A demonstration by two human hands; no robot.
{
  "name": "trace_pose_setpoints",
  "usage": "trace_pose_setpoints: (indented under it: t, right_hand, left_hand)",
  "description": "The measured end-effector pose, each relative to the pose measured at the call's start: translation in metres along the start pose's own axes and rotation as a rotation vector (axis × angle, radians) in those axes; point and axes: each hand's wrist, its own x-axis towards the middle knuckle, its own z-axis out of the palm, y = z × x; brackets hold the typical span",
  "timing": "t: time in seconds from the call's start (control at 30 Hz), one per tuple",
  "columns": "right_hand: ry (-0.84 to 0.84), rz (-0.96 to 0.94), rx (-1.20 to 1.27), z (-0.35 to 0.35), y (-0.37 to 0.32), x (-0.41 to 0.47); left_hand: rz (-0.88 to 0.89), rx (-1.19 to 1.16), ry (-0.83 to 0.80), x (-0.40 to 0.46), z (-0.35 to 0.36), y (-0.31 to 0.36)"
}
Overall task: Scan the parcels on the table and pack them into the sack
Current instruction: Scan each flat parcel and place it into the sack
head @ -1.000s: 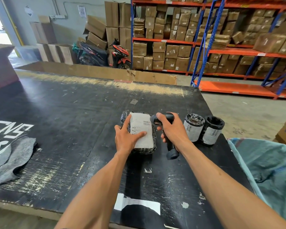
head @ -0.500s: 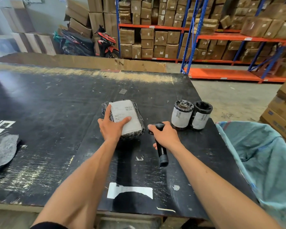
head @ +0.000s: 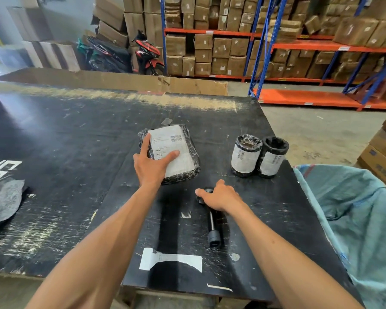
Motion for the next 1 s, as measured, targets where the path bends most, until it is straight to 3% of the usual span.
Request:
trace_pose_setpoints:
  t: [0.07,0.17,0.27,0.5,0.67,0.77,1.0]
  right_hand:
    - [0.108,-0.056,0.040,-0.021,0.001,0.000]
    - [0.279,-0.225,0.342,-0.053,0.009,0.006]
    - [0.346,-0.338,0.572,-0.085,0.017,0.004]
    - [0.430,-0.495,0.628,-0.144,0.072,0.004]
    - [0.558,-0.428,0.579,-0.187,0.146,-0.003]
    - [0.562,-0.390,0.675,-0.211,0.203,-0.005]
    - [0.537,-0.171,0.874,-0.233,0.341,-0.006]
  left_hand:
    - [0.037,-0.016,-0.019,0.001,0.007,0.008]
    - [0.088,-0.048,-0.080,0.002,0.023,0.022]
    - [0.132,-0.097,-0.144,-0.004,0.050,0.038]
    - [0.268,-0.145,-0.340,-0.059,0.140,0.083]
    - [0.257,-0.267,-0.479,-0.108,0.216,0.103]
    - [0.246,-0.341,-0.578,-0.141,0.260,0.107]
    - [0.179,0.036,-0.637,-0.208,0.351,0.074]
